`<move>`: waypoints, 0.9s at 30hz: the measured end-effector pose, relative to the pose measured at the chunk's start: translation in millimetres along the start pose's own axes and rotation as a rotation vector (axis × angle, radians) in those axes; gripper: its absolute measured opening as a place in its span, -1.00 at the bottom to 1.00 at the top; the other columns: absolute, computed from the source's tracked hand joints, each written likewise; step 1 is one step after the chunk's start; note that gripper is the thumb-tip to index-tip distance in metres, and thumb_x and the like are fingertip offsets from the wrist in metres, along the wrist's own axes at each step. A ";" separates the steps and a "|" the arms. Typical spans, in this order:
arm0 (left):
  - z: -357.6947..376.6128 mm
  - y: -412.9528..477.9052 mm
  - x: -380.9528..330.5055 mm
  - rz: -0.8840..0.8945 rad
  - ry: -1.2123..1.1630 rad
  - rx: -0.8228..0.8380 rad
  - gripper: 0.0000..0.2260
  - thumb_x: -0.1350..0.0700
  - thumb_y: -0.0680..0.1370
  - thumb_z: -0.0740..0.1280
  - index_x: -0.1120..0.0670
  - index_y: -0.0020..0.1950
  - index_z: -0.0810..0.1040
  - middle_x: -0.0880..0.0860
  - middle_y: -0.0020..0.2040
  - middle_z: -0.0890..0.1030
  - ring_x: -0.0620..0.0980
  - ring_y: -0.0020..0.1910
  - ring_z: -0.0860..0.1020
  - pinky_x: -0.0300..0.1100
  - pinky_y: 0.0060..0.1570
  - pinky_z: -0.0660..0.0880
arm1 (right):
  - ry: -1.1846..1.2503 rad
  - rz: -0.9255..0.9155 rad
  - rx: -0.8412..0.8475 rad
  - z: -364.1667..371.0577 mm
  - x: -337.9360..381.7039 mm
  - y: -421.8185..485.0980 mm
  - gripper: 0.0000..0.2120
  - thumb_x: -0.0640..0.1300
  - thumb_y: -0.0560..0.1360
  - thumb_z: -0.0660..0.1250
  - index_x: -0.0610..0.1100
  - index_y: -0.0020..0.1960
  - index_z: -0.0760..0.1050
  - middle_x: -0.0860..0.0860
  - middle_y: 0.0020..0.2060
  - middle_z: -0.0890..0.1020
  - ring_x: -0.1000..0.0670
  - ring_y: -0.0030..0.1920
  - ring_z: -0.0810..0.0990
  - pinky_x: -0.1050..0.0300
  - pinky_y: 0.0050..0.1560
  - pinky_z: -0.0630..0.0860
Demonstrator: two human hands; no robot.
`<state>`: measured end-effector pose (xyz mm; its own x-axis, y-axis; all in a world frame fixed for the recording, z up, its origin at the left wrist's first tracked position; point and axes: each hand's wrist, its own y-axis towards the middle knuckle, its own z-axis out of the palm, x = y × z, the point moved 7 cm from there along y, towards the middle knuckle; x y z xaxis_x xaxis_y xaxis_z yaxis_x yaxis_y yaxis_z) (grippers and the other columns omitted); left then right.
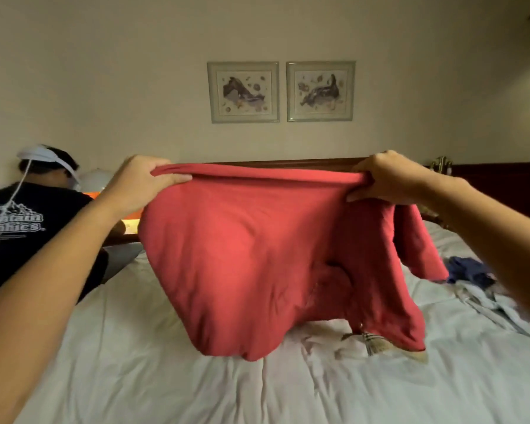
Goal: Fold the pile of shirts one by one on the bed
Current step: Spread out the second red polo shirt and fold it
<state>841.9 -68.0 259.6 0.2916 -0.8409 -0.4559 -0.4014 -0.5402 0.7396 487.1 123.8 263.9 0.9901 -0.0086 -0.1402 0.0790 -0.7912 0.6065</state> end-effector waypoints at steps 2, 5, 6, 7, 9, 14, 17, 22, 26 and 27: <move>1.2 -3.4 -0.4 -0.033 -0.120 0.010 -0.93 -0.08 0.47 0.47 -0.28 -0.19 0.69 -0.23 -0.31 0.66 -0.34 -0.33 0.54 -0.44 -0.31 0.42 | 0.163 0.057 0.164 7.0 -1.4 -1.8 -0.71 0.21 0.26 0.57 0.02 -0.27 0.63 0.14 -0.41 0.63 0.11 -0.36 0.55 0.35 -0.36 0.35; 26.2 -15.8 29.2 -0.159 -0.171 0.234 -0.84 -0.13 0.38 0.48 -0.19 -0.06 0.72 -0.02 -0.08 0.73 -0.15 -0.12 0.67 -0.18 -0.04 0.55 | 0.457 0.132 0.531 45.0 -5.7 -20.2 -0.81 0.12 0.30 0.58 0.03 -0.34 0.67 0.32 -0.42 0.62 0.36 -0.38 0.56 0.53 -0.35 0.37; 40.3 -21.0 43.2 -0.208 -0.150 0.352 -0.79 -0.14 0.36 0.48 -0.17 -0.04 0.72 -0.01 -0.06 0.73 -0.10 -0.09 0.69 -0.17 -0.05 0.58 | 0.477 0.154 0.674 62.7 -10.5 -27.1 -0.82 0.10 0.31 0.58 0.02 -0.32 0.69 0.31 -0.38 0.64 0.37 -0.35 0.57 0.55 -0.34 0.38; 55.5 -24.5 57.5 -0.240 -0.096 0.459 -0.78 -0.15 0.36 0.49 -0.16 -0.04 0.72 -0.03 -0.05 0.73 -0.09 -0.08 0.70 -0.21 -0.09 0.58 | 0.445 0.204 0.834 83.7 -17.7 -34.7 -0.81 0.13 0.31 0.58 0.03 -0.31 0.70 0.26 -0.36 0.67 0.33 -0.34 0.60 0.52 -0.35 0.39; 86.4 -26.2 84.9 -0.285 0.016 0.608 -0.80 -0.15 0.38 0.51 -0.15 -0.04 0.73 -0.08 -0.06 0.73 -0.12 -0.09 0.70 -0.33 -0.15 0.57 | 0.214 0.294 1.106 127.4 -35.4 -45.1 -0.75 0.24 0.29 0.57 0.07 -0.26 0.70 0.18 -0.34 0.68 0.23 -0.31 0.62 0.42 -0.32 0.43; 141.4 35.3 158.0 -0.324 0.125 0.492 -0.78 -0.26 0.35 0.48 -0.16 -0.15 0.72 -0.17 -0.16 0.71 -0.20 -0.19 0.67 -0.33 -0.24 0.50 | -0.191 0.318 0.853 194.5 -81.4 30.3 -0.47 0.23 0.37 0.51 -0.13 0.15 0.61 -0.05 0.02 0.66 -0.09 0.03 0.62 0.16 -0.05 0.49; 118.2 137.6 170.6 -0.257 0.305 0.008 -0.70 -0.26 0.44 0.44 -0.04 -0.11 0.67 0.02 -0.11 0.71 0.07 -0.10 0.65 -0.08 -0.17 0.50 | -0.275 0.374 0.162 156.6 -117.1 123.7 -0.78 0.00 0.53 0.36 -0.08 0.12 0.60 -0.15 0.04 0.65 -0.23 0.04 0.64 0.04 -0.13 0.48; 58.9 266.6 119.6 0.025 0.382 -0.479 -0.65 -0.17 0.50 0.41 0.13 -0.09 0.62 0.25 -0.12 0.64 0.26 -0.09 0.58 0.01 -0.15 0.44 | -0.397 0.273 -0.359 79.9 -153.7 221.2 -0.80 -0.05 0.57 0.30 -0.18 -0.01 0.60 -0.30 -0.12 0.64 -0.34 -0.11 0.63 0.02 -0.25 0.32; 69.5 252.1 125.6 0.226 0.491 -0.353 -0.76 -0.02 0.53 0.43 0.07 -0.25 0.50 0.15 -0.24 0.56 0.17 -0.11 0.44 0.03 -0.11 0.38 | -0.432 0.201 -0.352 81.4 -164.7 214.7 -0.84 -0.03 0.54 0.32 -0.11 -0.05 0.61 -0.24 -0.10 0.66 -0.31 -0.13 0.64 0.04 -0.25 0.31; 81.7 233.5 135.2 0.247 0.526 -0.274 -0.77 0.01 0.52 0.45 0.04 -0.26 0.49 0.09 -0.26 0.55 0.15 -0.12 0.41 0.05 -0.08 0.37 | -0.424 0.160 -0.290 96.7 -160.9 200.9 -0.87 -0.03 0.53 0.34 -0.08 -0.06 0.60 -0.20 -0.10 0.67 -0.28 -0.12 0.65 0.05 -0.26 0.33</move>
<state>716.7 -310.5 330.2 0.6335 -0.7737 -0.0038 -0.2947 -0.2459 0.9234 332.4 -92.9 332.6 0.8634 -0.4089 -0.2955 0.0191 -0.5588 0.8291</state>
